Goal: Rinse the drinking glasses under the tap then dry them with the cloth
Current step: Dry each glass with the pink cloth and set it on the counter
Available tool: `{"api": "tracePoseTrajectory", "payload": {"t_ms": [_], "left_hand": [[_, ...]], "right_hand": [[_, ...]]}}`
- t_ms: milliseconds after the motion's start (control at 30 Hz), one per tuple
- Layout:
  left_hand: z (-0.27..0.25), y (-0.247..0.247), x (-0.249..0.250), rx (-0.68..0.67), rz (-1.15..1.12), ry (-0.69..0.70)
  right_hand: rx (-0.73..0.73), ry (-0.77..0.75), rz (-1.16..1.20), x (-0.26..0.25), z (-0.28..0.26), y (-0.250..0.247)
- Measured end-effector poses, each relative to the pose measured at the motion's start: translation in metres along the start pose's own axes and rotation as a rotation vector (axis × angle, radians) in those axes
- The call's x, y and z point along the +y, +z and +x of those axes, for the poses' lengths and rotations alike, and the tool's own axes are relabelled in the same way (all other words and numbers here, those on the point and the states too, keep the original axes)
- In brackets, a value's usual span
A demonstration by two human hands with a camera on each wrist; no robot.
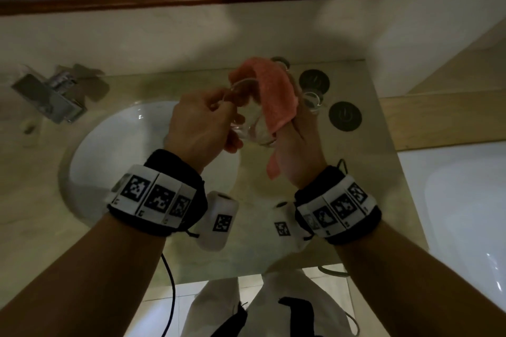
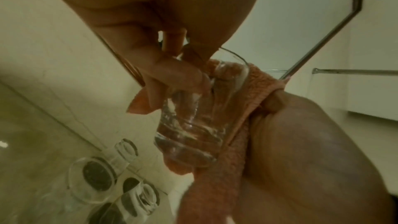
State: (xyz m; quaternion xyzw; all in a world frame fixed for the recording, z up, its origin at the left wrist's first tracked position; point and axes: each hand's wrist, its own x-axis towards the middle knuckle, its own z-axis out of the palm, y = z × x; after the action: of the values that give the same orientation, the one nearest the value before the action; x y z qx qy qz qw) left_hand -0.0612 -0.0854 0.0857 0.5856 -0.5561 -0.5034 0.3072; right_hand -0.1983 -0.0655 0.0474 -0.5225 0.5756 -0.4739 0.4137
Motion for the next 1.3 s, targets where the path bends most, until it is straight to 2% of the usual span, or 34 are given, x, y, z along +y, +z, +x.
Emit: {"api": "tracePoseTrajectory", "payload": {"t_ms": [67, 100, 167, 300, 400, 467, 533, 633, 700, 767, 833, 933, 1000, 1133, 1200, 1300], "left_hand": [[-0.003, -0.006, 0.003, -0.064, 0.082, 0.063], [-0.005, -0.009, 0.006, -0.094, 0.115, 0.087], [-0.007, -0.013, 0.010, -0.131, 0.155, 0.136], [-0.010, -0.021, 0.018, -0.183, 0.197, 0.227], [-0.014, -0.024, 0.024, -0.249, 0.198, 0.289], [-0.016, -0.026, 0.026, -0.287, 0.252, 0.397], [-0.016, -0.026, 0.027, -0.297, 0.308, 0.507], [-0.012, -0.026, 0.027, -0.240, 0.359, 0.610], [-0.008, -0.027, 0.025, -0.206, 0.414, 0.710], [-0.004, -0.027, 0.024, -0.183, 0.451, 0.741], [0.000, -0.028, 0.022, -0.109, 0.481, 0.696], [0.000, -0.027, 0.022, 0.017, 0.406, 0.512], [-0.004, -0.024, 0.026, -0.018, 0.272, 0.439], [-0.012, -0.016, 0.029, -0.059, 0.415, 0.576], [-0.008, -0.011, 0.026, -0.037, 0.430, 0.614], [-0.005, -0.007, 0.022, -0.105, 0.288, 0.577]], "right_hand": [[0.048, 0.057, -0.006, -0.005, -0.007, -0.002], [0.083, 0.074, 0.084, -0.006, -0.010, -0.004], [0.054, 0.118, 0.309, -0.013, -0.012, -0.008], [-0.210, 0.298, 0.580, -0.028, -0.008, -0.007], [-0.354, 0.436, 0.807, -0.029, -0.014, -0.012], [-0.452, 0.509, 0.926, -0.032, -0.019, -0.018], [-0.487, 0.599, 0.940, -0.030, -0.022, -0.023], [-0.377, 0.663, 0.865, -0.031, -0.025, -0.026], [-0.327, 0.662, 0.809, -0.031, -0.025, -0.029], [-0.320, 0.647, 0.844, -0.034, -0.024, -0.030], [-0.377, 0.619, 0.936, -0.039, -0.025, -0.029], [-0.283, 0.515, 0.932, -0.031, -0.017, -0.024], [-0.154, 0.453, 0.808, -0.027, -0.009, -0.022], [0.113, 0.260, 0.271, -0.029, -0.003, -0.023], [0.196, 0.214, 0.297, -0.034, -0.005, -0.024], [0.193, 0.197, 0.325, -0.039, -0.007, -0.027]]}}
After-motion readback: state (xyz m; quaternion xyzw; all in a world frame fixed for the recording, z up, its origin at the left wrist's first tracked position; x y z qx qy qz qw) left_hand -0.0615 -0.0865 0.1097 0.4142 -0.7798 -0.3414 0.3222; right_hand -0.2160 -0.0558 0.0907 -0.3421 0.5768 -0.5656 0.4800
